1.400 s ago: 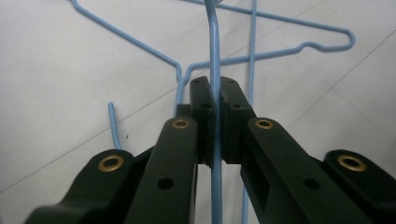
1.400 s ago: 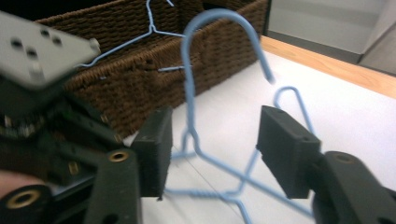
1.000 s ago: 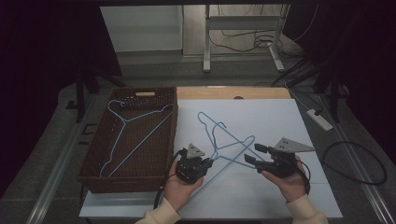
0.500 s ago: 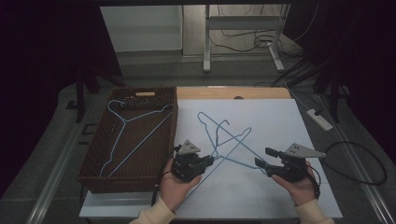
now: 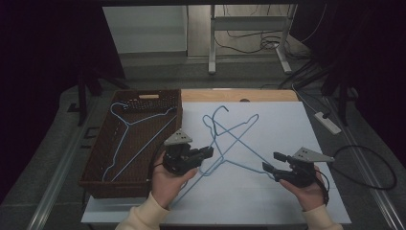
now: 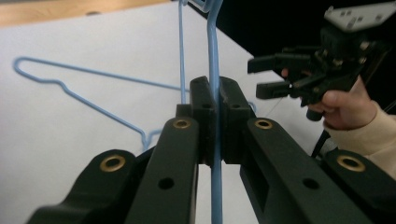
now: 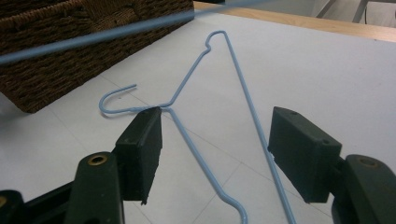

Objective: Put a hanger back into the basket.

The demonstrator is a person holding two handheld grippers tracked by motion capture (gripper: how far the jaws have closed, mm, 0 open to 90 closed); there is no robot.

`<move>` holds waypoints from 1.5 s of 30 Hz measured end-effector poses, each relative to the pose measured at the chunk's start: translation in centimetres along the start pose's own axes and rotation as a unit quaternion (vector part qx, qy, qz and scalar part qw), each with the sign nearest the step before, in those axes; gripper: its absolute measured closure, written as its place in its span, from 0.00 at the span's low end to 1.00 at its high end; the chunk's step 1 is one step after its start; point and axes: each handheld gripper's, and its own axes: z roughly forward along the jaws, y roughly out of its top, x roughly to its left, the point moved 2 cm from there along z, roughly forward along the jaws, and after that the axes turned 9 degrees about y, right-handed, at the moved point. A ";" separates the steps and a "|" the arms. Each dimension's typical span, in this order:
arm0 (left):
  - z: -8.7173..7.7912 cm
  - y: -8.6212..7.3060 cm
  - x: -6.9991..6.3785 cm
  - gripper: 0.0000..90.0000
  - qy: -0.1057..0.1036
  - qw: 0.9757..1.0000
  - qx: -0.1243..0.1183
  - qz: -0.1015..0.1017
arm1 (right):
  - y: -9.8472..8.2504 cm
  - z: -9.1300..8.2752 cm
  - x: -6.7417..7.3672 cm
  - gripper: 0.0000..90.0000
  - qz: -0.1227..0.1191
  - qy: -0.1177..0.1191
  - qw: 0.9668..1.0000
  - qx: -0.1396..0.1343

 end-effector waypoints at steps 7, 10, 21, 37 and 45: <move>-3.0 2.0 2.8 0.96 0.003 0.999 -0.030 -0.018 | -0.1 0.1 -0.2 0.40 0.000 -0.002 1.000 0.004; -4.2 2.4 3.9 0.96 0.013 0.999 -0.039 -0.019 | -0.1 0.1 -0.2 0.40 0.000 -0.003 1.000 0.005; -9.0 2.2 10.2 0.96 0.065 0.996 -0.063 -0.025 | -0.2 0.1 -0.4 0.40 0.003 -0.004 1.000 0.009; -10.1 0.2 16.4 0.96 0.115 0.992 -0.042 -0.034 | -0.3 0.2 -0.4 0.40 0.004 -0.004 1.000 0.012; -9.9 -0.3 17.9 0.96 0.125 0.991 -0.029 -0.034 | -0.4 0.3 -0.5 0.40 0.003 -0.004 1.000 0.015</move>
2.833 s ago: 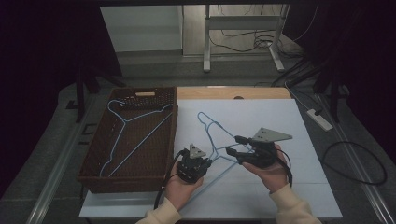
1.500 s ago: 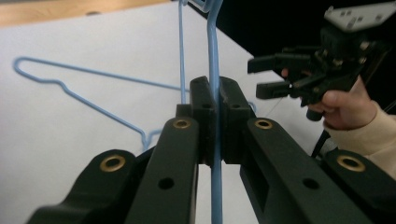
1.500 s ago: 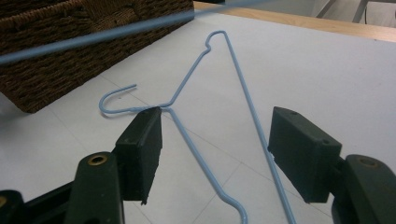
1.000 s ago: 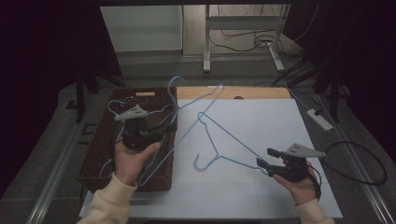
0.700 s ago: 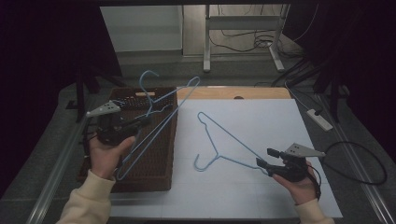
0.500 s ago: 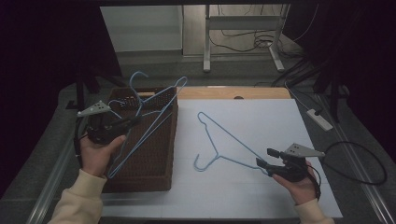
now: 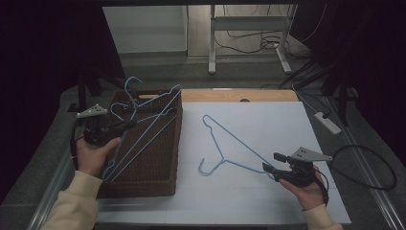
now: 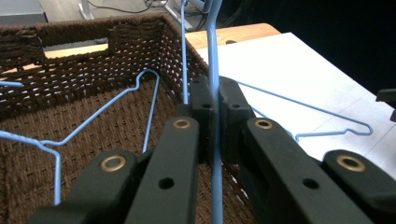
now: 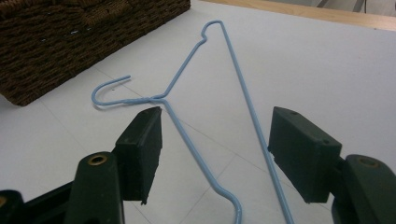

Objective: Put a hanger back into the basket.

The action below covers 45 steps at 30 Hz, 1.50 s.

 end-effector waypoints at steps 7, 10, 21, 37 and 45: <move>0.8 -0.1 0.8 0.96 0.009 1.000 0.016 0.010 | 0.0 0.0 0.0 0.40 0.001 0.000 1.000 0.000; 1.2 -0.2 0.8 0.96 0.012 1.000 0.022 0.019 | 0.0 0.0 0.0 0.40 0.001 0.000 1.000 0.000; 1.9 -1.2 1.2 0.96 0.015 0.998 0.047 0.025 | -0.1 0.1 0.0 0.40 -0.002 -0.001 1.000 0.004; 4.0 -3.1 1.8 0.96 0.014 0.994 0.107 0.027 | -0.1 0.1 0.0 0.40 -0.002 -0.003 1.000 0.005; 5.0 -3.5 2.6 0.96 0.051 0.989 0.135 0.026 | -0.1 0.2 0.0 0.40 -0.001 -0.004 1.000 0.006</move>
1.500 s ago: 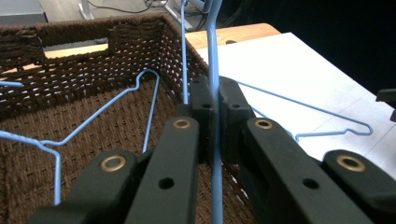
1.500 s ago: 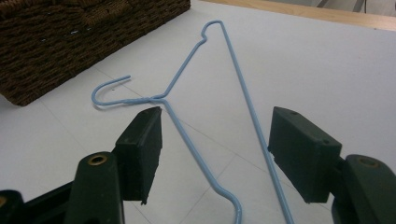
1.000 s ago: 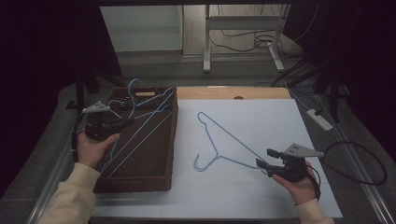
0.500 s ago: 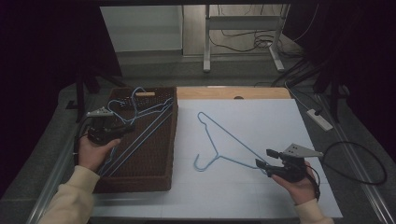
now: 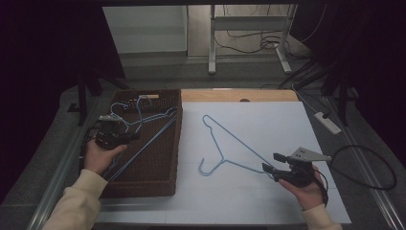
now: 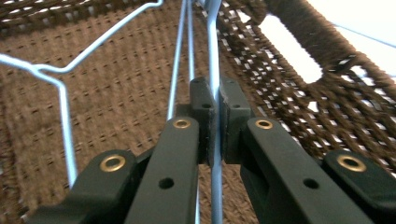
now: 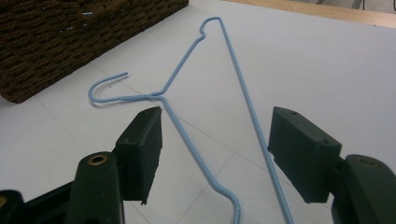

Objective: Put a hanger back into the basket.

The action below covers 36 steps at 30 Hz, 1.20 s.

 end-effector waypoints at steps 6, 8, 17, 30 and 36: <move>0.8 -0.3 0.6 0.96 0.062 0.997 0.038 0.000 | 0.0 0.0 0.1 0.40 0.000 0.002 1.000 -0.002; 1.0 -0.3 0.7 0.96 0.077 0.996 0.045 0.003 | 0.0 0.0 0.1 0.40 0.000 0.002 1.000 -0.002; 1.5 -0.2 1.3 0.83 0.128 0.990 0.052 0.009 | 0.0 0.0 0.0 0.40 -0.001 0.002 1.000 0.000; -3.6 0.2 -1.8 0.42 0.041 0.996 -0.075 0.025 | 0.0 -0.1 -0.1 0.40 0.001 0.000 1.000 -0.001; -4.8 -0.5 -3.3 0.41 0.006 0.995 -0.100 0.027 | 0.0 -0.1 -0.1 0.40 0.001 0.000 1.000 -0.001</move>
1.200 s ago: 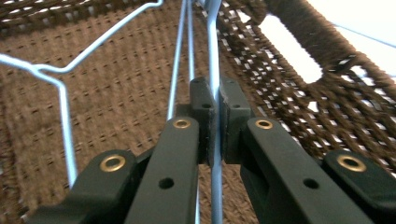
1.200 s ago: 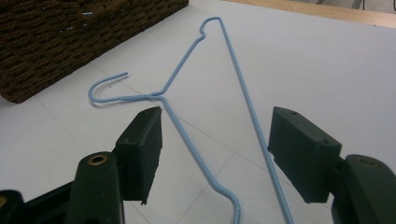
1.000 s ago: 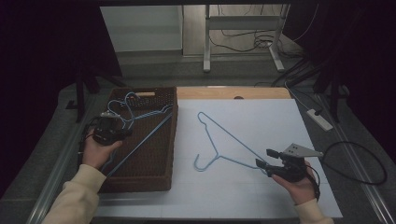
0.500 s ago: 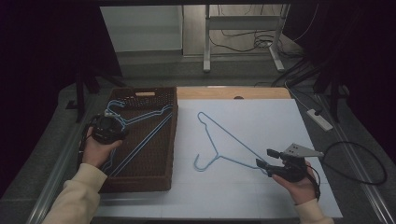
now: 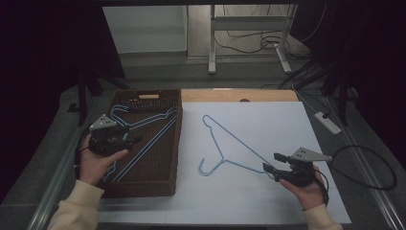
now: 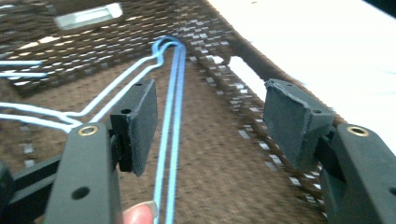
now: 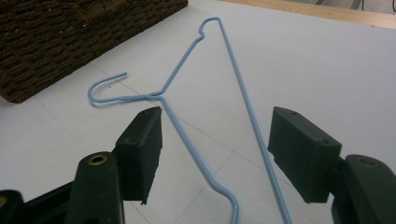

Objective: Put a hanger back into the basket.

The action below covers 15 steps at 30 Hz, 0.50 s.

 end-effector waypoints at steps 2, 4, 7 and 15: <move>-0.5 -0.3 -1.0 0.41 -0.016 1.000 -0.010 0.008 | 0.0 0.0 0.0 0.40 0.000 0.000 1.000 0.001; -0.9 -0.6 -1.9 0.41 -0.029 0.999 -0.017 0.016 | 0.0 0.0 -0.1 0.40 -0.001 0.000 1.000 0.002; -1.3 -0.9 -3.2 0.41 -0.038 0.999 -0.030 0.025 | 0.0 0.0 -0.1 0.40 0.000 -0.001 1.000 0.004; -1.3 -2.3 -5.5 0.40 -0.062 0.997 -0.046 0.029 | 0.0 -0.2 -0.5 0.39 0.004 0.001 1.000 0.010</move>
